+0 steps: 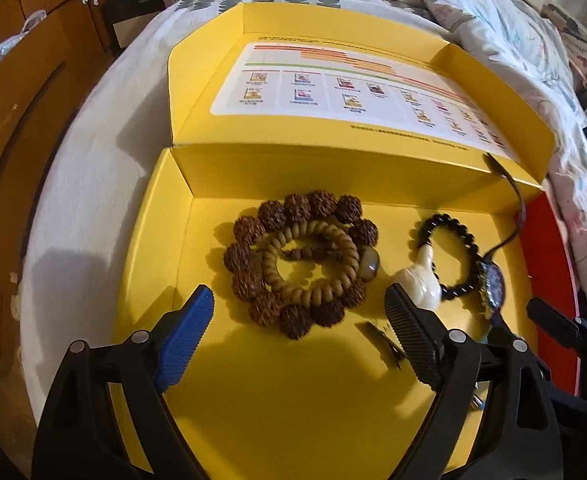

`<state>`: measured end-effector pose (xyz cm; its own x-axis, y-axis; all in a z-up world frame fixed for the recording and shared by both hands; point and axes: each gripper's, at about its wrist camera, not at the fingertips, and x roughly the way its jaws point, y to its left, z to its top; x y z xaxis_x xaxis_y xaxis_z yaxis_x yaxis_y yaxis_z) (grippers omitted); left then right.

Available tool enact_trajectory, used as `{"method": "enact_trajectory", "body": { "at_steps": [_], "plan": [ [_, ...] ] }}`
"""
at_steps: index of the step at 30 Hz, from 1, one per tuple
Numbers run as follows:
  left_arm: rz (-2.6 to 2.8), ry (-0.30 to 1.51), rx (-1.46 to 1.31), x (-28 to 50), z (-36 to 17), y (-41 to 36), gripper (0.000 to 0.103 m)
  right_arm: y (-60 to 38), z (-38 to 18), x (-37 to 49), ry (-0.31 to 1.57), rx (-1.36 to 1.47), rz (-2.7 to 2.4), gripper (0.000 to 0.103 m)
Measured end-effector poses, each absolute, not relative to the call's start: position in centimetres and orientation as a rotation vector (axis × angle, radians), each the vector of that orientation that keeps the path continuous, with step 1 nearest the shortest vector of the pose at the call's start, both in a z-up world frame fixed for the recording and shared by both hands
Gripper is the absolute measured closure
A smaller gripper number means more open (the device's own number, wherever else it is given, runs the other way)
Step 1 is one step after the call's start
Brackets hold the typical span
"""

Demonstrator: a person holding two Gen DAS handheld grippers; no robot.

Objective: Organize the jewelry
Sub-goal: 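Move both open tools back over the jewelry box, then close the left tool on the beige bead bracelet while the right tool grips the black watch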

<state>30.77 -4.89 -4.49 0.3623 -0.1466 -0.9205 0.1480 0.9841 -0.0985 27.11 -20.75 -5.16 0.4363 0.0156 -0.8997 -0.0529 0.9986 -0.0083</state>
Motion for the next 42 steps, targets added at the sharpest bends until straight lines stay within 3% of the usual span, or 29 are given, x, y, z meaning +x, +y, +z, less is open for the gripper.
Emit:
{"method": "enact_trajectory", "body": {
  "at_steps": [12, 16, 18, 23, 25, 27, 40, 42],
  "plan": [
    [-0.185, 1.249, 0.052, 32.2, -6.8, -6.4, 0.017, -20.8, -7.6, 31.1, 1.233, -0.084, -0.026, 0.043],
    [-0.181, 1.247, 0.062, 32.6, -7.3, -6.5, 0.016, -21.3, -8.1, 31.6, 1.218, -0.092, -0.026, 0.032],
    [-0.179, 1.243, 0.062, 32.9, -7.5, -6.6, 0.014, -21.3, -8.2, 31.7, 1.209, -0.088, -0.016, 0.032],
    [-0.177, 1.238, 0.057, 32.8, -7.6, -6.7, 0.014, -22.3, -8.3, 32.0, 1.214, -0.022, 0.017, 0.042],
    [-0.174, 1.234, 0.055, 32.8, -7.6, -6.7, 0.014, -22.1, -8.1, 31.6, 1.209, -0.029, 0.029, 0.055],
    [-0.167, 1.232, 0.049, 32.9, -7.5, -6.5, 0.018, -22.0, -7.9, 31.5, 1.209, -0.027, 0.026, 0.06],
    [-0.21, 1.243, -0.046, 32.3, -6.0, -4.2, 0.046, -24.0, -6.0, 30.8, 1.194, 0.093, 0.054, 0.061],
    [-0.216, 1.235, -0.048, 32.5, -5.7, -4.7, 0.054, -24.2, -5.2, 30.4, 1.179, 0.11, 0.06, 0.061]
  ]
}}
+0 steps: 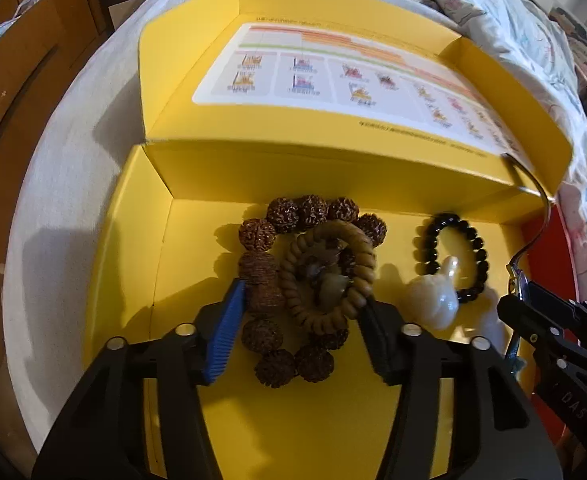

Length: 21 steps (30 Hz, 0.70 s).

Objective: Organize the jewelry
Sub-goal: 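Close the left tool on the beige bead bracelet while the right tool grips the black watch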

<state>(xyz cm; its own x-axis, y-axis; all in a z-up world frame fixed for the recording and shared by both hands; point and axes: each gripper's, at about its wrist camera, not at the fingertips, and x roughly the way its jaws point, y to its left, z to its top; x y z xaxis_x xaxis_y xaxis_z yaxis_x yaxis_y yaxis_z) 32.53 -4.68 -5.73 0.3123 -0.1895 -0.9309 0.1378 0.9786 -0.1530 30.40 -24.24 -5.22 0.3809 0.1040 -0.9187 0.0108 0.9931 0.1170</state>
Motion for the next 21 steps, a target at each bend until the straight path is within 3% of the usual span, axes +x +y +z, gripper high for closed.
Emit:
{"method": "enact_trajectory", "body": {
  "at_steps": [2, 5, 17, 19, 21],
  "plan": [
    [-0.23, 1.225, -0.058, 32.4, -5.0, -4.6, 0.058, -24.3, -4.5, 30.1, 1.172, 0.116, 0.059, 0.061],
    [-0.236, 1.199, -0.06, 32.2, -3.8, -4.4, 0.075, -24.5, -3.5, 29.6, 1.155, 0.13, 0.063, 0.061],
    [-0.298, 1.216, -0.097, 32.7, -4.0, -4.6, 0.078, -24.7, -2.5, 29.2, 1.144, 0.146, 0.071, 0.061],
    [-0.304, 1.206, -0.093, 32.6, -3.8, -4.6, 0.075, -24.8, -2.5, 29.2, 1.138, 0.152, 0.074, 0.061],
    [-0.302, 1.192, -0.1, 32.7, -3.7, -4.5, 0.054, -24.8, -2.5, 29.3, 1.14, 0.152, 0.076, 0.061]
  ]
}}
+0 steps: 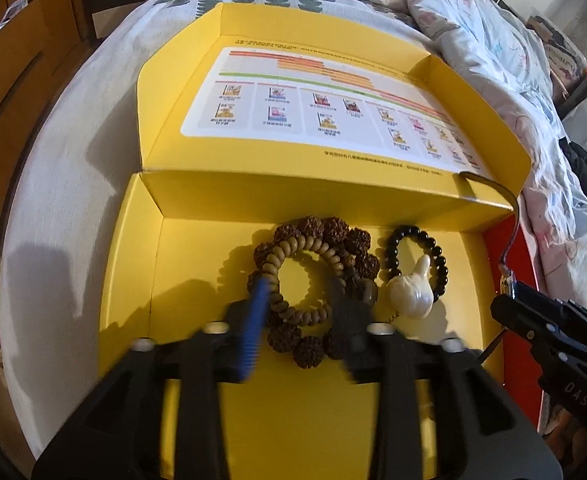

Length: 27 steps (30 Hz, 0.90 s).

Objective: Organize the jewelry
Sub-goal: 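Close the left tool on the beige bead bracelet while the right tool grips the black watch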

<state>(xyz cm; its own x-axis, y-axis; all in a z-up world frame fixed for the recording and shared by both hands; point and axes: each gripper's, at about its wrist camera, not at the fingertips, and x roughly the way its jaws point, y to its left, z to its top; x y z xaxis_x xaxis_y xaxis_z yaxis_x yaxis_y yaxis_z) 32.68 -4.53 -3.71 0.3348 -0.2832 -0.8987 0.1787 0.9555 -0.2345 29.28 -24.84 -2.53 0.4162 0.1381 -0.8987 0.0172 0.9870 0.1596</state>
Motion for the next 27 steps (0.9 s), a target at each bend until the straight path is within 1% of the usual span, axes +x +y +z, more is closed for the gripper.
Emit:
{"method": "enact_trajectory", "body": {
  "at_steps": [2, 8, 9, 10, 11, 13, 15, 18, 27],
  "plan": [
    [-0.276, 1.173, -0.099, 32.8, -3.8, -4.3, 0.045, -24.9, -2.6, 29.4, 1.141, 0.152, 0.08, 0.061],
    [-0.256, 1.201, -0.095, 33.4, -5.1, -4.0, 0.044, -24.7, -3.0, 29.5, 1.143, 0.145, 0.088, 0.061],
    [-0.253, 1.213, -0.101, 33.5, -5.5, -3.9, 0.046, -24.7, -3.0, 29.5, 1.144, 0.144, 0.088, 0.061],
    [-0.248, 1.227, -0.102, 33.7, -6.0, -3.9, 0.051, -24.7, -3.0, 29.5, 1.142, 0.144, 0.087, 0.061],
    [-0.245, 1.236, -0.103, 33.7, -6.3, -3.8, 0.066, -24.6, -3.0, 29.5, 1.142, 0.142, 0.087, 0.061],
    [-0.234, 1.23, -0.095, 33.7, -6.6, -3.7, 0.07, -24.6, -2.9, 29.4, 1.141, 0.142, 0.091, 0.061],
    [-0.236, 1.229, -0.1, 33.6, -6.5, -3.6, 0.078, -24.6, -2.8, 29.4, 1.137, 0.143, 0.092, 0.061],
    [-0.223, 1.215, -0.088, 33.4, -6.1, -3.5, 0.083, -24.5, -2.7, 29.4, 1.133, 0.144, 0.096, 0.061],
    [-0.214, 1.191, -0.057, 33.0, -5.4, -3.5, 0.083, -24.8, -2.5, 29.3, 1.129, 0.145, 0.097, 0.061]
  ]
}}
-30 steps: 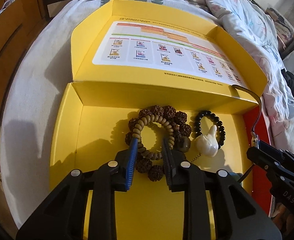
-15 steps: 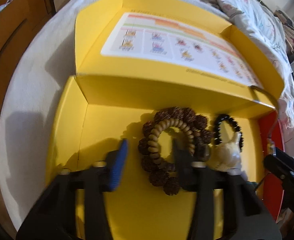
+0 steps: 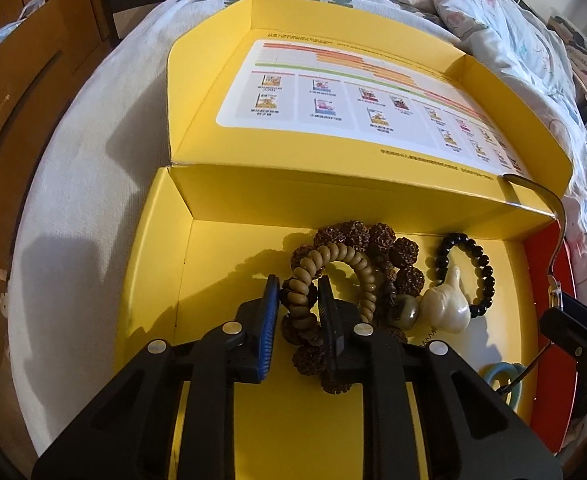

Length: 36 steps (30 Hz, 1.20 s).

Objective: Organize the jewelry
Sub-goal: 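Close the left tool on the beige bead bracelet while the right tool grips the black watch, then lift the beige bead bracelet with the left tool while the right tool lifts the watch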

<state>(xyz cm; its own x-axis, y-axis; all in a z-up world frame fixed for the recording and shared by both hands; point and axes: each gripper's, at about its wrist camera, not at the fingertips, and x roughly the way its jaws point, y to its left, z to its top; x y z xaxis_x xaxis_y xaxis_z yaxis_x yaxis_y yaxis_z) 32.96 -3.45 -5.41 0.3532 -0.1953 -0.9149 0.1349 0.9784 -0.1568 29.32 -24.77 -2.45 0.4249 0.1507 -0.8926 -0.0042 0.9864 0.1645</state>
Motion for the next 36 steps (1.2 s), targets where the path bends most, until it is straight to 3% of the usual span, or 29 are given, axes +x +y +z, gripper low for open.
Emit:
{"method": "enact_trajectory", "body": {
  "at_steps": [34, 35, 36],
  "plan": [
    [-0.323, 1.1, -0.132, 31.2, 1.0, -3.9, 0.085, -25.2, 1.0, 27.5, 1.073, 0.149, 0.077, 0.061],
    [-0.329, 1.096, -0.134, 31.1, 1.2, -4.0, 0.094, -25.3, 1.1, 27.5, 1.07, 0.15, 0.077, 0.061],
    [-0.329, 1.09, -0.131, 31.0, 1.5, -4.0, 0.094, -25.2, 1.3, 27.4, 1.069, 0.149, 0.078, 0.061]
  ]
}}
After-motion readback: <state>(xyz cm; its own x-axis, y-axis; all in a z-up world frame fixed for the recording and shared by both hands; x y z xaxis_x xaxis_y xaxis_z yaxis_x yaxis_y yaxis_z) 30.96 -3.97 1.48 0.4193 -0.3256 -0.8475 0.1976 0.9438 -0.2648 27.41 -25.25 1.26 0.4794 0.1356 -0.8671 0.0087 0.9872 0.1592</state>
